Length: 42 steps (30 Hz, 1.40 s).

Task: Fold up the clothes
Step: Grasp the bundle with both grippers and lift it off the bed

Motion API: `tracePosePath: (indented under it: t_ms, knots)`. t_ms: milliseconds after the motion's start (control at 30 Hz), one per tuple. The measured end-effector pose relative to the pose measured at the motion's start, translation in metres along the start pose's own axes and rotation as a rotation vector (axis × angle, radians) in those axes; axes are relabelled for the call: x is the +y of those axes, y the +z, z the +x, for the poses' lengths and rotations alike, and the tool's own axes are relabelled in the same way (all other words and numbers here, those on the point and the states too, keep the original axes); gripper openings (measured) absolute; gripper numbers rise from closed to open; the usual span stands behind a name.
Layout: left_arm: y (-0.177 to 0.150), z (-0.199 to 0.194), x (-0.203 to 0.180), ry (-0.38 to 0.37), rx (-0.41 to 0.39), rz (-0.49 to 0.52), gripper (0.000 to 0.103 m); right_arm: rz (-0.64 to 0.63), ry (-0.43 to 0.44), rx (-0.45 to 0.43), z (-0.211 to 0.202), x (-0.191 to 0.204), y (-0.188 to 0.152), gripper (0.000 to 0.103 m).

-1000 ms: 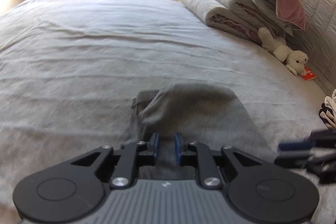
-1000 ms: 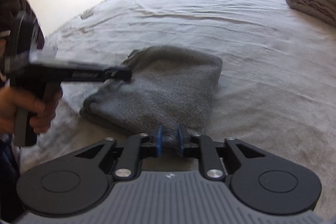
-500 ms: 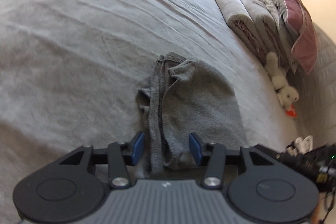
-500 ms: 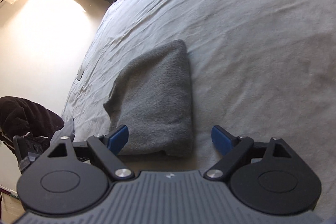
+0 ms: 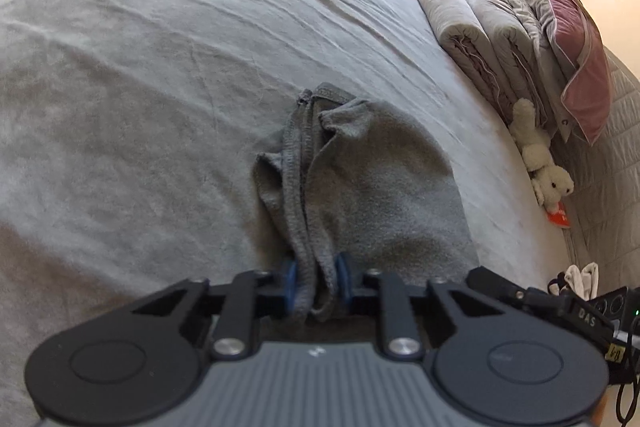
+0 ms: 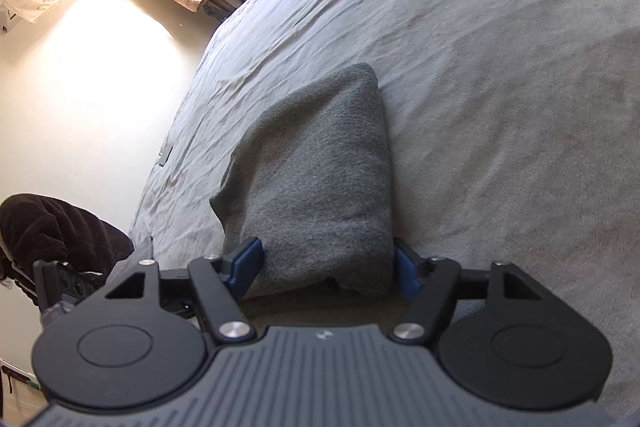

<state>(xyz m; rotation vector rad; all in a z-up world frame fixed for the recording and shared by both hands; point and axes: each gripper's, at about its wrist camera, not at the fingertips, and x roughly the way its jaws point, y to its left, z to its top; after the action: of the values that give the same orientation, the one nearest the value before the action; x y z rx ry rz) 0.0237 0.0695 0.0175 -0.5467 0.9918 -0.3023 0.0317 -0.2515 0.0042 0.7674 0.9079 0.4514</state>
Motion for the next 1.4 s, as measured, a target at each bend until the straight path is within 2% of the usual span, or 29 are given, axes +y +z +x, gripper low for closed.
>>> tracePosePath:
  t_ms: [133, 233, 300, 333, 367, 433, 633, 733, 767, 800, 833, 933, 1000, 1167, 1300, 1333, 1400]
  knots:
    - [0.0, 0.0, 0.003, -0.003, 0.004, -0.008, 0.014, 0.114, 0.063, -0.013, -0.006, -0.015, 0.003, 0.072]
    - [0.0, 0.001, 0.003, -0.002, 0.002, -0.004, 0.014, 0.094, 0.057, -0.02, -0.008, -0.013, -0.001, 0.072]
    - [0.0, 0.001, 0.003, -0.002, 0.003, -0.003, 0.014, 0.033, 0.008, -0.029, -0.007, -0.005, -0.006, 0.063]
    - [0.0, 0.001, 0.003, -0.002, 0.003, -0.002, 0.014, 0.004, -0.017, -0.034, -0.007, -0.001, -0.008, 0.053]
    - [0.0, 0.001, 0.003, -0.003, 0.002, -0.001, 0.014, -0.019, -0.035, -0.039, -0.007, 0.002, -0.009, 0.048]
    - [0.0, 0.0, 0.002, -0.006, -0.001, 0.001, 0.014, -0.064, -0.072, -0.048, -0.007, 0.008, -0.01, 0.041]
    - [-0.002, -0.004, 0.004, -0.026, -0.012, -0.034, 0.014, -0.437, -0.248, -0.096, -0.008, 0.054, -0.031, 0.034]
    - [-0.003, -0.006, 0.007, -0.067, 0.013, -0.071, 0.017, -0.656, -0.336, -0.134, -0.007, 0.072, -0.044, 0.032]
    - [-0.003, -0.005, 0.01, -0.077, 0.023, -0.086, 0.021, -0.724, -0.363, -0.149, -0.006, 0.078, -0.048, 0.032]
    - [-0.004, -0.005, 0.011, -0.086, 0.031, -0.098, 0.029, -0.758, -0.379, -0.156, -0.005, 0.081, -0.048, 0.032]
    - [-0.004, -0.004, 0.012, -0.094, 0.033, -0.104, 0.032, -0.792, -0.394, -0.162, -0.005, 0.083, -0.049, 0.032]
    - [-0.005, -0.003, 0.011, -0.115, 0.037, -0.106, 0.043, -0.845, -0.428, -0.162, 0.003, 0.082, -0.052, 0.032]
    - [-0.007, -0.001, 0.006, -0.11, 0.031, -0.093, 0.052, -0.841, -0.436, -0.156, 0.008, 0.081, -0.051, 0.032]
    - [-0.009, -0.003, -0.011, -0.024, -0.004, -0.053, 0.052, -0.694, -0.371, -0.135, 0.0, 0.068, -0.033, 0.032]
    - [-0.011, -0.003, -0.023, 0.058, -0.023, 0.02, 0.051, -0.606, -0.336, -0.123, -0.004, 0.061, -0.028, 0.034]
    - [-0.012, -0.003, -0.026, 0.072, -0.023, 0.036, 0.051, -0.577, -0.324, -0.119, -0.004, 0.059, -0.026, 0.039]
    - [-0.012, -0.002, -0.029, 0.085, -0.026, 0.047, 0.051, -0.508, -0.294, -0.111, -0.006, 0.054, -0.022, 0.042]
